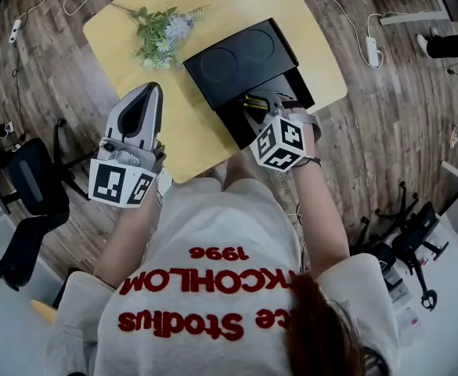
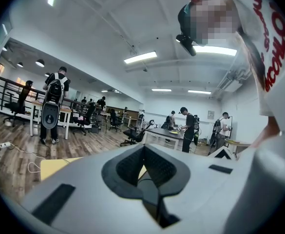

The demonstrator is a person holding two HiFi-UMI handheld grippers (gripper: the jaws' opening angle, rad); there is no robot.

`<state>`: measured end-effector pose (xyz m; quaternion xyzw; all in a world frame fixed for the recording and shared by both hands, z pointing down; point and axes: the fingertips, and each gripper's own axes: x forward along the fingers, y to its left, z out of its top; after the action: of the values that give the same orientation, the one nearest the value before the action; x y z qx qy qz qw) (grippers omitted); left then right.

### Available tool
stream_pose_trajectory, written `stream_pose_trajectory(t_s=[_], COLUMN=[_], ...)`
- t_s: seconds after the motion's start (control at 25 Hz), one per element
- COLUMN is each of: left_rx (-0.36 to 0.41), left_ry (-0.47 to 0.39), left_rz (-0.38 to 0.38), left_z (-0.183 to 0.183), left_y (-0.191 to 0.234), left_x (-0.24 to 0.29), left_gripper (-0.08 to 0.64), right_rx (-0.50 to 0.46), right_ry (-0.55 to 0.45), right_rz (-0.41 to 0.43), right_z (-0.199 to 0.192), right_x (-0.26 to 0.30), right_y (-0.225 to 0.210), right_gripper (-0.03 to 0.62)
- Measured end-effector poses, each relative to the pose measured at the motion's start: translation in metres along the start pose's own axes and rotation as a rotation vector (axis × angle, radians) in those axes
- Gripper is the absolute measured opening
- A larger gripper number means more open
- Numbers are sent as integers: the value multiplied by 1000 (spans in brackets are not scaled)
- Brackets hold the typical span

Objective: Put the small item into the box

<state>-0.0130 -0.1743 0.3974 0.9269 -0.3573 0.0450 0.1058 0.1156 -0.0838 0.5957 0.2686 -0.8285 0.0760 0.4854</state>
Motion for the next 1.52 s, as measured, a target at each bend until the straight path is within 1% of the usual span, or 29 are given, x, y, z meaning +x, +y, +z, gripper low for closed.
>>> stream_pose_trajectory(t_s=[0.16,0.32,0.4,0.52,0.6,0.68,0.8,0.84,0.92,0.96,1.08,1.16,1.24,1.4,1.52], left_rx=[-5,-12,-14,-16,-18,-16,-13,-11,-6,-3,5,12,22,41,53], left_ry=[6,8,9,5,3,-1,-16,-22,-33,-38,-53,-66,-77,-97,-112], left_rz=[3,14,20,25,27,26,17,14,9,7,0,-5,-11,-22,-29], left_z=[-3,-6,-8,-8,-8,-7,-2,0,5,8,16,22,27,39,46], left_y=[-2,-1,1,2,3,2,1,0,-2,-3,-5,-6,-7,-11,-13], left_x=[0,-2,-4,-5,-6,-6,-3,-3,-2,-1,0,1,3,6,6], left_gripper=[6,6,6,6,6,6,6,6,6,6,6,6,6,6,6], right_rx=[-61,-69,-57,-12,14,49,135,166,229,260,368,446,508,579,618], right_ry=[104,148,157,153,147,126,59,26,-50,-87,-197,-287,-383,-554,-655], right_rz=[103,136,148,160,156,145,114,95,48,26,-27,-60,-110,-230,-294], right_z=[-11,-21,-24,-26,-27,-27,-22,-18,-8,-3,12,23,34,50,57], right_x=[19,33,37,37,34,28,12,4,-14,-23,-50,-69,-90,-135,-163], right_y=[11,18,19,17,15,13,4,-1,-11,-17,-33,-45,-58,-80,-88], right_gripper=[120,123,127,133,149,149,128,103,33,21,14,14,14,12,11])
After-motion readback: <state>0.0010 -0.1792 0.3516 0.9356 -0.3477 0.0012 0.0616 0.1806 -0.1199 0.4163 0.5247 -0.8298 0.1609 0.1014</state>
